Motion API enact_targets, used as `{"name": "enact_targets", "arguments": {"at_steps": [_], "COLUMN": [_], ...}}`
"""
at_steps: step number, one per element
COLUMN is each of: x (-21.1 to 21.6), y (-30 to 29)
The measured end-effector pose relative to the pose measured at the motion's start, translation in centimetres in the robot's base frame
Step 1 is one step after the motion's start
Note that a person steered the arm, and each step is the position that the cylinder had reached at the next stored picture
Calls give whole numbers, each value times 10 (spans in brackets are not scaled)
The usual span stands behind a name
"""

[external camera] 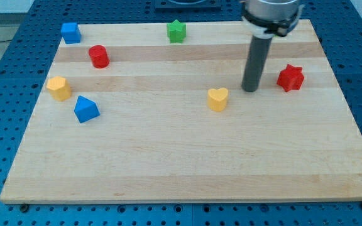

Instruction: Push the heart diagonally below the triangle

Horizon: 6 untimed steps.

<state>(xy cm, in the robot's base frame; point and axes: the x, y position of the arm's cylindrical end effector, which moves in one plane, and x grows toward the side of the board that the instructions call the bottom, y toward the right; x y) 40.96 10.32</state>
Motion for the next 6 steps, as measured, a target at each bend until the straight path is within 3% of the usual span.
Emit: {"name": "enact_targets", "arguments": {"at_steps": [3,6], "x": [34,96], "y": [-77,-138]}}
